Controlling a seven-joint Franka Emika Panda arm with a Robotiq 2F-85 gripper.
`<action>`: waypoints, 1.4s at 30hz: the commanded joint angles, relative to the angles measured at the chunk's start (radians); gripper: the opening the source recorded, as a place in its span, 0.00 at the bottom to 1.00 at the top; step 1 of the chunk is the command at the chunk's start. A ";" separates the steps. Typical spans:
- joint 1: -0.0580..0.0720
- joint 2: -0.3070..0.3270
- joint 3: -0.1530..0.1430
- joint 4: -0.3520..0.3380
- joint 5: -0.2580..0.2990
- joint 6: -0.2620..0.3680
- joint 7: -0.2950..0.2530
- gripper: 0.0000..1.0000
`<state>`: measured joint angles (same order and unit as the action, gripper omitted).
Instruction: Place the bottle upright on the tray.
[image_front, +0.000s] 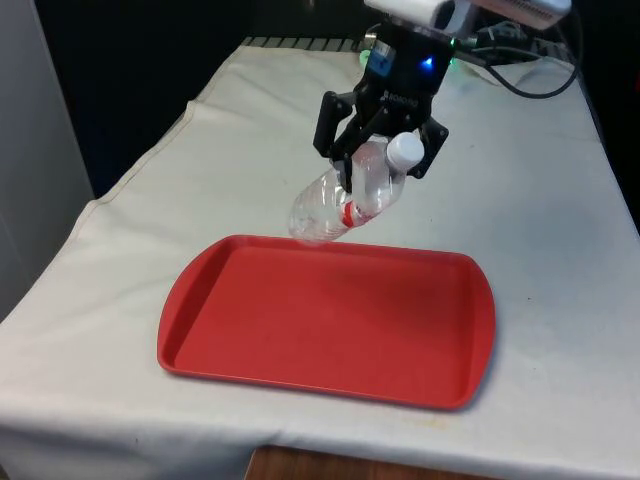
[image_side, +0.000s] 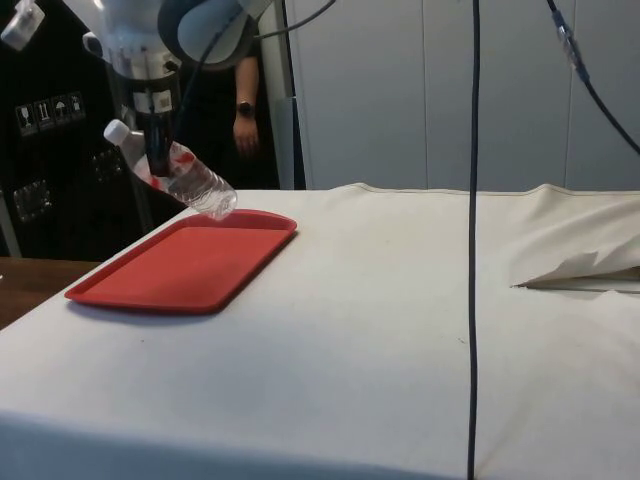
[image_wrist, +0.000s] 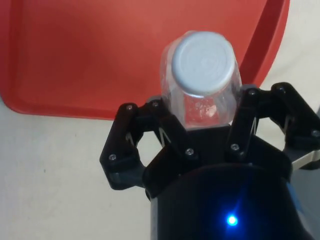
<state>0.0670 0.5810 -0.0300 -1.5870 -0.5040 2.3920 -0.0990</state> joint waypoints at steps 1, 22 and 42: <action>0.000 0.001 -0.002 0.000 0.006 0.007 0.000 0.14; -0.015 0.038 -0.019 0.017 0.156 0.169 -0.005 0.14; -0.029 0.047 -0.025 -0.027 0.290 0.304 -0.022 0.14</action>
<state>0.0500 0.6330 -0.0700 -1.6050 -0.2230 2.6820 -0.1110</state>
